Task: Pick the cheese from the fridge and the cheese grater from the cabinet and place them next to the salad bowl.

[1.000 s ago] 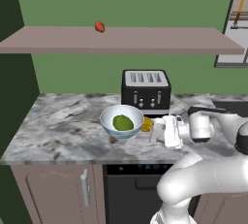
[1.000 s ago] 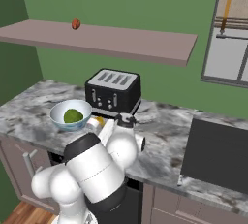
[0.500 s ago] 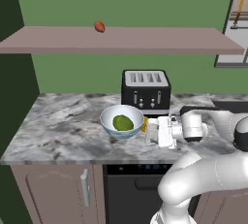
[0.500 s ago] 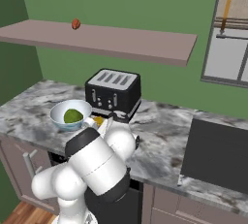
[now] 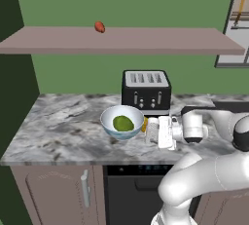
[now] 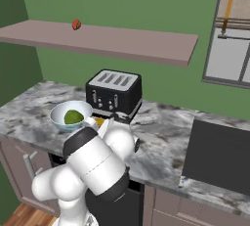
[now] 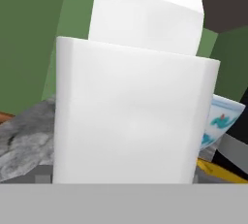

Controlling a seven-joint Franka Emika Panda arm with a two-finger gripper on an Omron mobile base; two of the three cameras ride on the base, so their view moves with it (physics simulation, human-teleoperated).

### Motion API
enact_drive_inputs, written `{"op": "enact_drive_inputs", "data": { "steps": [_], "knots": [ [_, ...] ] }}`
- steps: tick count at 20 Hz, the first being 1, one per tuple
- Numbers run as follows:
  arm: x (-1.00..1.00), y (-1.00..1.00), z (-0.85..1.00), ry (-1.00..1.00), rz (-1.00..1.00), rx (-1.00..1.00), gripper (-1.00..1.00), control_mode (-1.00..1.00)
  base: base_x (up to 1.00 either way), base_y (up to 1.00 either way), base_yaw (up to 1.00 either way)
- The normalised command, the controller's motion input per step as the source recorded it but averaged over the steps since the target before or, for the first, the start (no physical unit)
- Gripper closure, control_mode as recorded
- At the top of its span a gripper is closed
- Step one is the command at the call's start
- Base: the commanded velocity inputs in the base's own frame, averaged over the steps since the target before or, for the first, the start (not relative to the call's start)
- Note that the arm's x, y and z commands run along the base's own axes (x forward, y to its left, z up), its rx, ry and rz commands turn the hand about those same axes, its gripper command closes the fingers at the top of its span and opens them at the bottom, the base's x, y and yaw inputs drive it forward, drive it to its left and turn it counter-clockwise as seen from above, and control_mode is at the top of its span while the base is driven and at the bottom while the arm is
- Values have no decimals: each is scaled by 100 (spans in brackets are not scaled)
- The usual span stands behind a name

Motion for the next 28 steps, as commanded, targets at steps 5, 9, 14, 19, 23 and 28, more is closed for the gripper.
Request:
{"op": "enact_drive_inputs", "data": {
  "steps": [5, 9, 14, 19, 23, 28],
  "knots": [
    [0, 0, 0, 0, 0, 0, -100, -100, 0, 0, 0],
    [0, 0, 0, 0, 0, 0, -100, -100, 0, 0, 0],
    [-1, -9, 2, 1, 0, 0, -100, -100, 0, 0, 0],
    [-10, -40, 17, 2, 0, 0, -100, -100, 0, 0, 0],
    [-7, -31, 30, 8, 0, 0, -100, -100, 0, 0, 0],
    [0, -25, 12, 13, -1, 0, -100, -100, 0, 0, 0]
  ]
}}
